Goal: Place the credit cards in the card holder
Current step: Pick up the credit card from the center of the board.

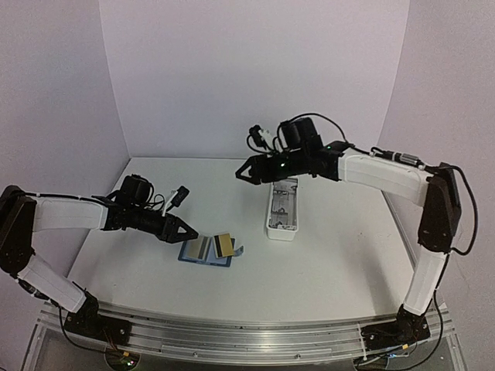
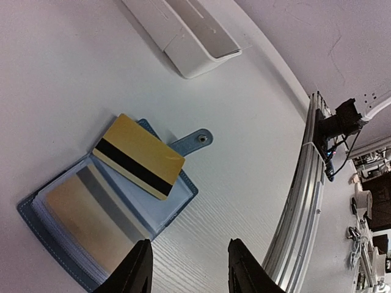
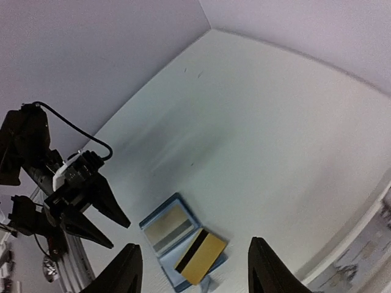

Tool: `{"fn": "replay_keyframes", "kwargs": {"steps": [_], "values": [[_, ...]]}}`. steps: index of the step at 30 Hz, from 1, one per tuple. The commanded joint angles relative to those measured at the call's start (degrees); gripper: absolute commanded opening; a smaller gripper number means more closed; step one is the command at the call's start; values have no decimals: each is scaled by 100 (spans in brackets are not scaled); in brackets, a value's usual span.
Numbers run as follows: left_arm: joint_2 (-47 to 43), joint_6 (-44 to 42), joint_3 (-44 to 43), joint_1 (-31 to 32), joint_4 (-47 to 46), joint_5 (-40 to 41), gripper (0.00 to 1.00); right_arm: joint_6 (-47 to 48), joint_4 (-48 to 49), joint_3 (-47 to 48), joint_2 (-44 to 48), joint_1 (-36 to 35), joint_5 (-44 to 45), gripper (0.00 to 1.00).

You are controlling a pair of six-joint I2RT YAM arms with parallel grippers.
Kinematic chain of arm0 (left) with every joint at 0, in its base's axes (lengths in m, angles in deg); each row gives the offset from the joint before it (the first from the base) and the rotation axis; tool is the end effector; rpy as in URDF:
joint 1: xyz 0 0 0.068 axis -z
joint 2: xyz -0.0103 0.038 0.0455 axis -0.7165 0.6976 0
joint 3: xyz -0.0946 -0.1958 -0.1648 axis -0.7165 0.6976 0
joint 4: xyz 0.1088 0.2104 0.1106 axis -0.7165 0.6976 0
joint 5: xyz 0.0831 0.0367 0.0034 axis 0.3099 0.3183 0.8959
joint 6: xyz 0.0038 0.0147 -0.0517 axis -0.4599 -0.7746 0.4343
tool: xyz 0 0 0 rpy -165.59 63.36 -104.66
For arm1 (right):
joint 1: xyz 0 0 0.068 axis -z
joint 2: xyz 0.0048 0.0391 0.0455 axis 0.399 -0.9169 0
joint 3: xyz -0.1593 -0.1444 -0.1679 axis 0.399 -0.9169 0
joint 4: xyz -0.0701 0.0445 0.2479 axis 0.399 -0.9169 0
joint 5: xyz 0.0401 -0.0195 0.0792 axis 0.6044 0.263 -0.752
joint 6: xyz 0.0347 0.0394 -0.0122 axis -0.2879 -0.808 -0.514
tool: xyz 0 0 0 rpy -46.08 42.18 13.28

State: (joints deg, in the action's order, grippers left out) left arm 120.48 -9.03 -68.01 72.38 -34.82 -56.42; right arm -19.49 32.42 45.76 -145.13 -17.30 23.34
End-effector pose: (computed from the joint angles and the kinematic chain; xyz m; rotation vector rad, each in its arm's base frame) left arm 0.2392 -0.1476 0.1934 0.8438 2.1906 -1.1665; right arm 0.3274 0.2953 0.3262 -0.7326 1.9711 0.8189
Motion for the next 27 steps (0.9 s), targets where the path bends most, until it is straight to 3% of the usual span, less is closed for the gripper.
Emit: {"fn": "replay_keyframes", "kwargs": {"steps": [1, 6, 11, 15, 19, 22, 25, 27], "values": [[-95, 505, 382, -42, -604, 463, 42, -2498, -309, -61, -1045, -377, -97, 53], [-116, 653, 626, -41, -774, 1052, 43, -2784, -314, 318, -1823, -626, -185, 54], [-110, 860, 639, -55, -731, 1539, 58, -2807, -350, 404, -2201, -625, -181, 52], [-59, 978, 658, -94, -735, 1741, 60, -2858, -352, 288, -2346, -627, -454, 46], [-6, 828, 649, -94, -1007, 1174, 47, -2931, -353, 242, -2483, -622, -903, 35], [49, 212, 660, 99, -1688, -223, 37, -2939, -349, 191, -2458, -629, -943, 36], [293, -352, 631, 369, -1581, 45, 30, -2941, -347, 397, -2595, -625, -1011, 37], [492, -248, 592, 360, -1518, 510, 25, -2986, -348, 446, -2664, -622, -1061, 37]]}}
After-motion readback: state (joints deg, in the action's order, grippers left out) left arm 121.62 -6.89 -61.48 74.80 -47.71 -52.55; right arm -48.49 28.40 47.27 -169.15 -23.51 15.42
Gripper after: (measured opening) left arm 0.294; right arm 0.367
